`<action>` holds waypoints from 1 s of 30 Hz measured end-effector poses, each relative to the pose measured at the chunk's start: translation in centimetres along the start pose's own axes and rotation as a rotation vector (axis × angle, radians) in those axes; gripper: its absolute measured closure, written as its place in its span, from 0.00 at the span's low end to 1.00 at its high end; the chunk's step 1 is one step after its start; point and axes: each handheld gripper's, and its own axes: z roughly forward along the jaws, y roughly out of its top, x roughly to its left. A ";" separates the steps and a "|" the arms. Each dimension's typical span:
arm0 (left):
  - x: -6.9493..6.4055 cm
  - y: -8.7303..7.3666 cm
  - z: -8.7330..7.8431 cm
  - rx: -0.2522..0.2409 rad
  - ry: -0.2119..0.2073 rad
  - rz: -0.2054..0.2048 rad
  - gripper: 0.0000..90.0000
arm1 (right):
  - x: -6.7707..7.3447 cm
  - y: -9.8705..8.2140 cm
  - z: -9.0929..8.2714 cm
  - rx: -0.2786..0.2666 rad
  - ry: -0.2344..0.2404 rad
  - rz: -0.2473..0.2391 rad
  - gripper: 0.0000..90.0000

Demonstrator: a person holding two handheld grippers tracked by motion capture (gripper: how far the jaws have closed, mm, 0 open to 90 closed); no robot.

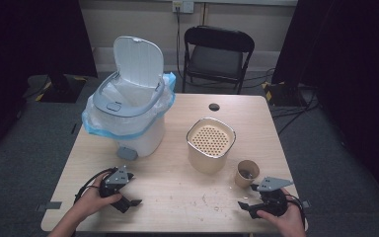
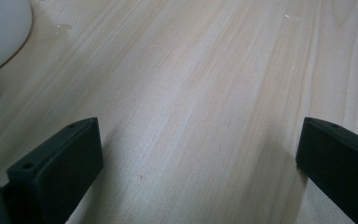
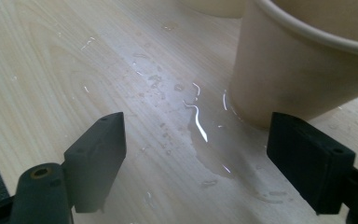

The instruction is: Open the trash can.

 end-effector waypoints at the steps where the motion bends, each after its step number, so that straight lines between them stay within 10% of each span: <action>1: 0.0 0.0 0.0 0.001 0.000 0.000 0.00 | -0.2 0.0 0.0 0.005 -0.007 0.009 0.22; 30: -0.1 0.0 0.0 0.001 -0.001 0.006 0.00 | -3.2 0.4 1.1 -0.072 -0.099 0.108 0.21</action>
